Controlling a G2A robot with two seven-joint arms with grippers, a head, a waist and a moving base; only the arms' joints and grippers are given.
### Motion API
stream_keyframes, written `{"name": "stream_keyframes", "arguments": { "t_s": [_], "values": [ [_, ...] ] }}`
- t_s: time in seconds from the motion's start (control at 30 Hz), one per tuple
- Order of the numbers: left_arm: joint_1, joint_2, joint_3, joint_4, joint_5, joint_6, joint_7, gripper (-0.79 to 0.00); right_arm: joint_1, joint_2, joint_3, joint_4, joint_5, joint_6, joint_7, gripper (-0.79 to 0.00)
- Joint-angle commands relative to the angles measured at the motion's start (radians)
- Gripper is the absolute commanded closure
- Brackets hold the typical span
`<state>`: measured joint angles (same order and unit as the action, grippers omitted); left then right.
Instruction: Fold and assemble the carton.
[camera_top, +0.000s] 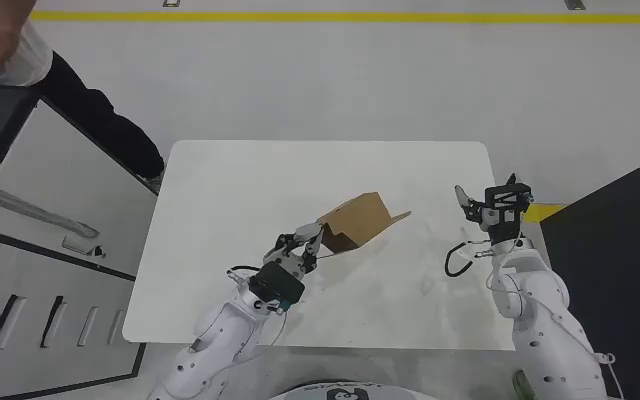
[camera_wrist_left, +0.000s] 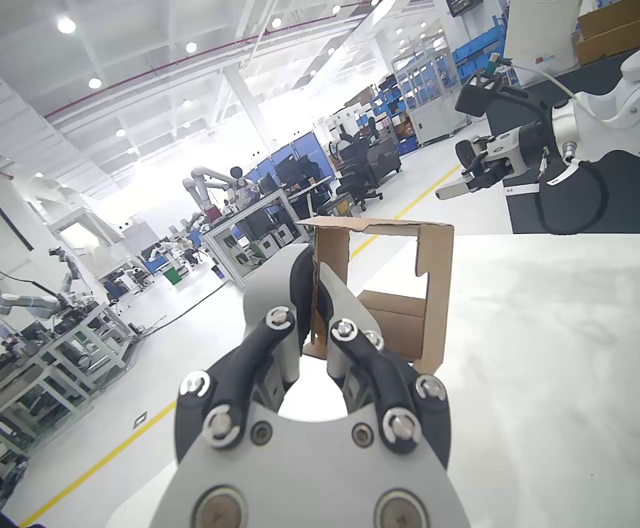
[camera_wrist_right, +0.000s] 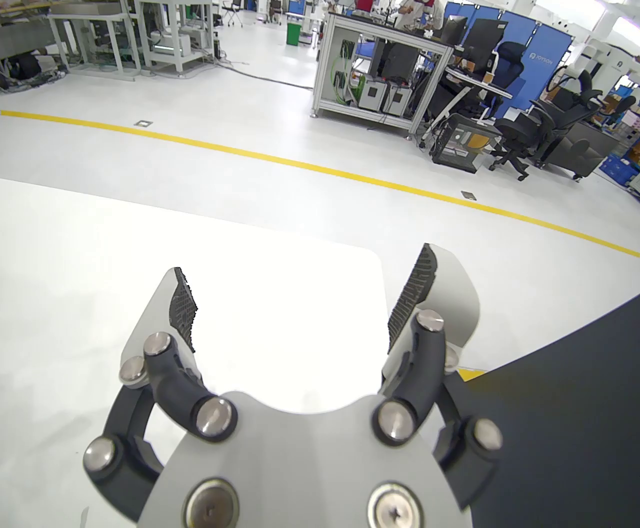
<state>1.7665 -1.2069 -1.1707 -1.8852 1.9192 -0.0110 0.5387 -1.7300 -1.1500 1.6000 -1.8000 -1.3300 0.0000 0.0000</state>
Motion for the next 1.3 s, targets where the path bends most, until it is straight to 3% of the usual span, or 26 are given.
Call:
{"name": "stream_keyframes", "arguments": {
  "t_s": [0.0, 0.3, 0.53, 0.7, 0.8, 1.03, 1.27],
  "values": [
    [-0.002, -0.001, -0.006, 0.022, -0.074, -0.014, 0.02, 0.0, 0.0, 0.0, 0.0, 0.0, 0.0, 0.0, 0.0, -0.785],
    [-0.026, 0.005, -0.065, 0.152, -0.353, -0.203, 0.282, 0.0, 0.0, 0.0, 0.0, 0.0, 0.0, 0.0, 0.0, -0.785],
    [-0.046, 0.007, -0.074, 0.201, -0.475, -0.321, 0.387, 0.0, 0.0, 0.0, 0.0, 0.0, 0.0, 0.0, 0.0, -0.785],
    [-0.048, 0.004, -0.076, 0.182, -0.594, -0.379, 0.373, 0.0, 0.0, 0.0, 0.0, 0.0, 0.0, 0.0, 0.0, -0.785],
    [-0.042, 0.005, -0.088, 0.157, -0.607, -0.361, 0.313, 0.0, 0.0, 0.0, 0.0, 0.0, 0.0, 0.0, 0.0, -0.785],
    [-0.043, 0.005, -0.088, 0.156, -0.612, -0.359, 0.309, 0.0, 0.0, 0.0, 0.0, 0.0, 0.0, 0.0, 0.0, -0.785],
    [-0.019, -0.005, -0.083, 0.118, -0.888, -0.386, 0.196, 0.0, 0.0, 0.0, 0.0, 0.0, 0.0, 0.0, 0.0, -0.785]
  ]
}}
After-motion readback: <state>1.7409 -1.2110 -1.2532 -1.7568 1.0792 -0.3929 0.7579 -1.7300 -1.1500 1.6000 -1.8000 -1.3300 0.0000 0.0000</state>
